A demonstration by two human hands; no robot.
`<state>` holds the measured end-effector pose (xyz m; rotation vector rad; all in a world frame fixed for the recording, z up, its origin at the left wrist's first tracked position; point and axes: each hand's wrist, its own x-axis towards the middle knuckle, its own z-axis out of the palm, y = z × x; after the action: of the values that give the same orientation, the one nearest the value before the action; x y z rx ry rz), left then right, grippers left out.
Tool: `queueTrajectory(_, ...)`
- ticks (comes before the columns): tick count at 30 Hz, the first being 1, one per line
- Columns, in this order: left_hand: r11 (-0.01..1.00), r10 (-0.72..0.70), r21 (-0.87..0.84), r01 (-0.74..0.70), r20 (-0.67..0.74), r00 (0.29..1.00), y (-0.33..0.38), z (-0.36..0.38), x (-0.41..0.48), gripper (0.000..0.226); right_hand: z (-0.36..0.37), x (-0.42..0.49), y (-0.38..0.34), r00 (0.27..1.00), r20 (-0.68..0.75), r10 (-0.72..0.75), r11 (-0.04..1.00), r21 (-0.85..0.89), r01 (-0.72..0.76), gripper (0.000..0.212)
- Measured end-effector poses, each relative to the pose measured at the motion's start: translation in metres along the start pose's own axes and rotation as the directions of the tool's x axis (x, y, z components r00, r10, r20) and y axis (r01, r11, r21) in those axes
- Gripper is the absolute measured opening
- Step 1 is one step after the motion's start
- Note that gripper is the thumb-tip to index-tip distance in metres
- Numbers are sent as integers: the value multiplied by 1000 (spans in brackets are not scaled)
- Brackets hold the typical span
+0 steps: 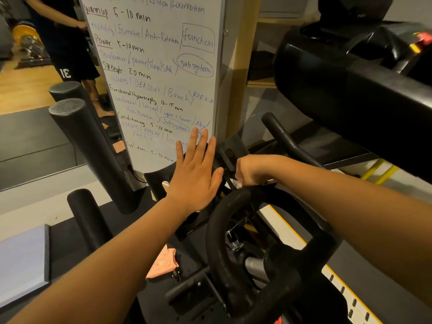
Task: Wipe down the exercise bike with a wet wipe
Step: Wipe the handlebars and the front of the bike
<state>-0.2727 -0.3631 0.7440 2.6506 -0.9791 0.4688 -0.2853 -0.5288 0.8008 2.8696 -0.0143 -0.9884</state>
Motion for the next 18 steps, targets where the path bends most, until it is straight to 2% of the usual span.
queueTrajectory(2, 1000, 4, -14, -4, -13, 1000, 0, 0, 0, 70, 3, -3, 10, 998, 51, -23, 965, 261, 8, 13)
queueTrajectory(3, 1000, 5, -18, -5, -18, 1000, 0, 1, 0, 70, 5, -5, 14, 999, 23, -34, 924, 382, 23, 13)
queueTrajectory(5, 1000, 5, -21, -5, -19, 1000, 0, 1, 0, 69, 10, -5, 17, 999, -11, -50, 871, 488, 49, 13)
queueTrajectory(6, 1000, 4, -21, -4, -18, 1000, 0, 1, 1, 69, 8, 0, 16, 1000, 18, -26, 893, 449, 15, 12)
queueTrajectory(7, 1000, 4, -20, -5, -16, 1000, -1, 1, 1, 69, 3, 2, 13, 997, 80, 7, 941, 337, -34, 11)
queueTrajectory(9, 1000, 14, -9, -14, -15, 1000, -2, 1, 1, 69, -6, 6, -2, 979, 197, 57, 997, 34, -66, 16)
queueTrajectory(10, 1000, 19, -5, -19, -16, 1000, -3, 1, 0, 69, -9, 8, -8, 982, 175, 75, 993, -107, -57, 19)
queueTrajectory(12, 1000, 28, -7, -28, -16, 999, -4, 1, 0, 70, -13, 2, -11, 995, -3, 98, 949, -302, -94, 26)
queueTrajectory(14, 999, 26, -17, -27, -24, 999, -4, 3, 0, 69, -20, -8, -5, 981, -180, 69, 915, -382, -134, 21)
queueTrajectory(15, 999, 23, -27, -24, -33, 999, -3, 4, 0, 69, -29, -10, 1, 955, -295, 19, 913, -385, -137, 22)
queueTrajectory(17, 999, 20, -42, -22, -45, 999, -2, 5, 1, 68, -51, -11, 12, 858, -507, -80, 920, -369, -132, 29)
queueTrajectory(18, 999, 20, -48, -23, -48, 999, -3, 5, 1, 68, -60, -9, 12, 809, -579, -102, 940, -323, -112, 21)
